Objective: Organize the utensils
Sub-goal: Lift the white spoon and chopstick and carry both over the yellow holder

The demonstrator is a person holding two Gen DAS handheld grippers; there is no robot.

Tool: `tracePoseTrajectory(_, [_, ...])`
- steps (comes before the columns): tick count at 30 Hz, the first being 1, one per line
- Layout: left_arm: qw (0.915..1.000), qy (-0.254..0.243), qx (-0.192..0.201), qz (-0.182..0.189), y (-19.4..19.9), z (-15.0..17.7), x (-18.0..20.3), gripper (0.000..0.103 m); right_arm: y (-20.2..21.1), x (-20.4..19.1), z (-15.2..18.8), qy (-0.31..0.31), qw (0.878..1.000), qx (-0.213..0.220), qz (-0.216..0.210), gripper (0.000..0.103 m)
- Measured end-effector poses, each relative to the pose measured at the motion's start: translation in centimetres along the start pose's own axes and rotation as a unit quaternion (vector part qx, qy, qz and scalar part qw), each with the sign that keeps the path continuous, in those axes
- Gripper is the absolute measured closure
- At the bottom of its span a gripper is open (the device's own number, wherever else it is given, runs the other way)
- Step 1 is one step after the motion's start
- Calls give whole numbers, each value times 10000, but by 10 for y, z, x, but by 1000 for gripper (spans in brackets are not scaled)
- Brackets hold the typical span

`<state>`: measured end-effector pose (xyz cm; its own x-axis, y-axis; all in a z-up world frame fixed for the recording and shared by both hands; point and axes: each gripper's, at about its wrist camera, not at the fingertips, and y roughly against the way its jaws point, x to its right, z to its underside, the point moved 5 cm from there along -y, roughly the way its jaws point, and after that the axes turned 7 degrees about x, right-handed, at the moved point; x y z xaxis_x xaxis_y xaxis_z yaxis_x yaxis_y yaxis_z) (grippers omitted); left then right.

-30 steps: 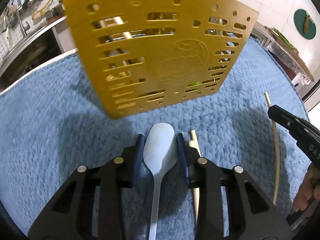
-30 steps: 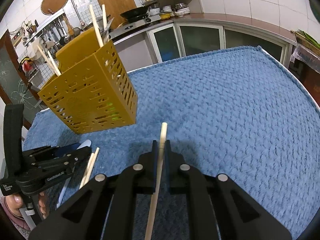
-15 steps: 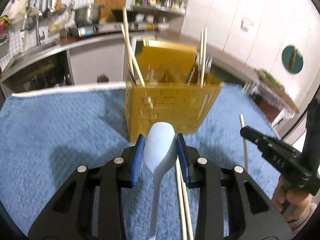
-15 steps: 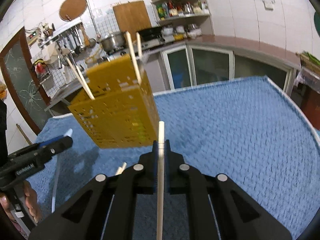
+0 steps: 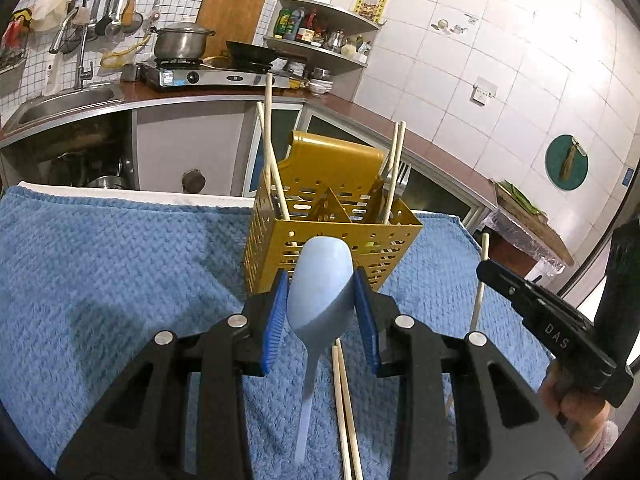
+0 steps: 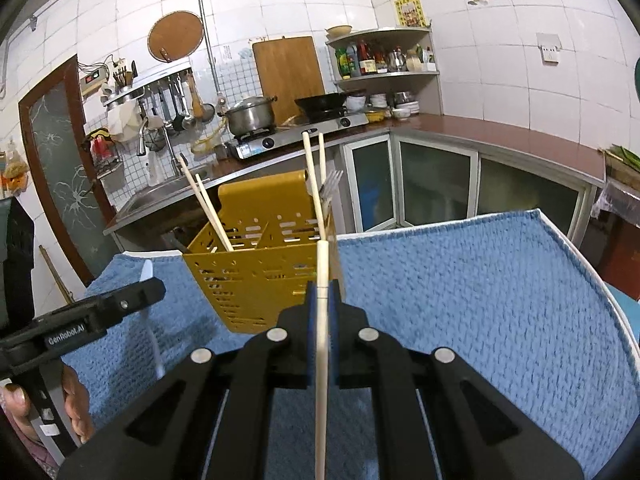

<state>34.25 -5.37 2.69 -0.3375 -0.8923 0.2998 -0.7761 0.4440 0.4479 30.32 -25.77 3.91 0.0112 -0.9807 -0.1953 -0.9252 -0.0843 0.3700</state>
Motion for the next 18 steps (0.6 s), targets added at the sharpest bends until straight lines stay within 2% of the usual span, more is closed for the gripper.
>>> tracePoseTrajectory(7, [9996, -163, 238, -5, 14, -23, 11, 72, 4, -2, -24, -2, 9999, 127, -16, 97])
tracePoseTrajectory(11, [9988, -148, 464, 51, 26, -59, 20, 72, 9, -7, -68, 81, 9989, 465, -16, 97])
tracePoseTrajectory(18, [9956, -347, 870, -97, 36, -132, 42, 72, 0, -25, -151, 208, 9919, 1250, -20, 97])
